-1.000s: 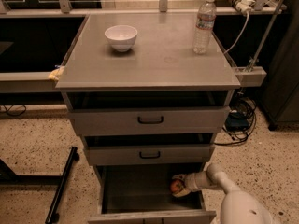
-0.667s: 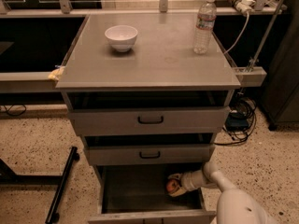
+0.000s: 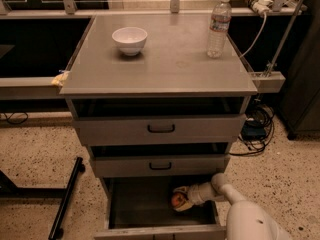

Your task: Place apple into bottom drawer

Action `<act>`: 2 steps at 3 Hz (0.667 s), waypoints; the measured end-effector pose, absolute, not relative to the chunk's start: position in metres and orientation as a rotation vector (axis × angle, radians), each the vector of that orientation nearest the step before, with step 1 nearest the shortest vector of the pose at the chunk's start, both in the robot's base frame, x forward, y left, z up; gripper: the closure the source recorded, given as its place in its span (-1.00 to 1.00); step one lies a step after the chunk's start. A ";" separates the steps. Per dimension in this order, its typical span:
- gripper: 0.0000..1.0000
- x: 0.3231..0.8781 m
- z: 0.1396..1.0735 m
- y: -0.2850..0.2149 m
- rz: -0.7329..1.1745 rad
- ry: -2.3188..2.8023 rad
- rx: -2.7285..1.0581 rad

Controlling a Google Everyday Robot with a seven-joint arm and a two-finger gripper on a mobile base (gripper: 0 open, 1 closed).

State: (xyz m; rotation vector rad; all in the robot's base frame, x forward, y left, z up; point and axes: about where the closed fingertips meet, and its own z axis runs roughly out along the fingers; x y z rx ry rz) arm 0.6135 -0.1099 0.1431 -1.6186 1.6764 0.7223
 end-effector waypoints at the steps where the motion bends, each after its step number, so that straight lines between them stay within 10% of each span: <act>1: 1.00 0.612 0.140 -0.109 0.715 1.692 -1.608; 2: 1.00 0.612 0.138 -0.111 0.678 1.725 -1.574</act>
Offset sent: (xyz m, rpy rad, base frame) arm -0.0035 -0.0067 -0.0034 -0.0405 -0.0226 -0.1321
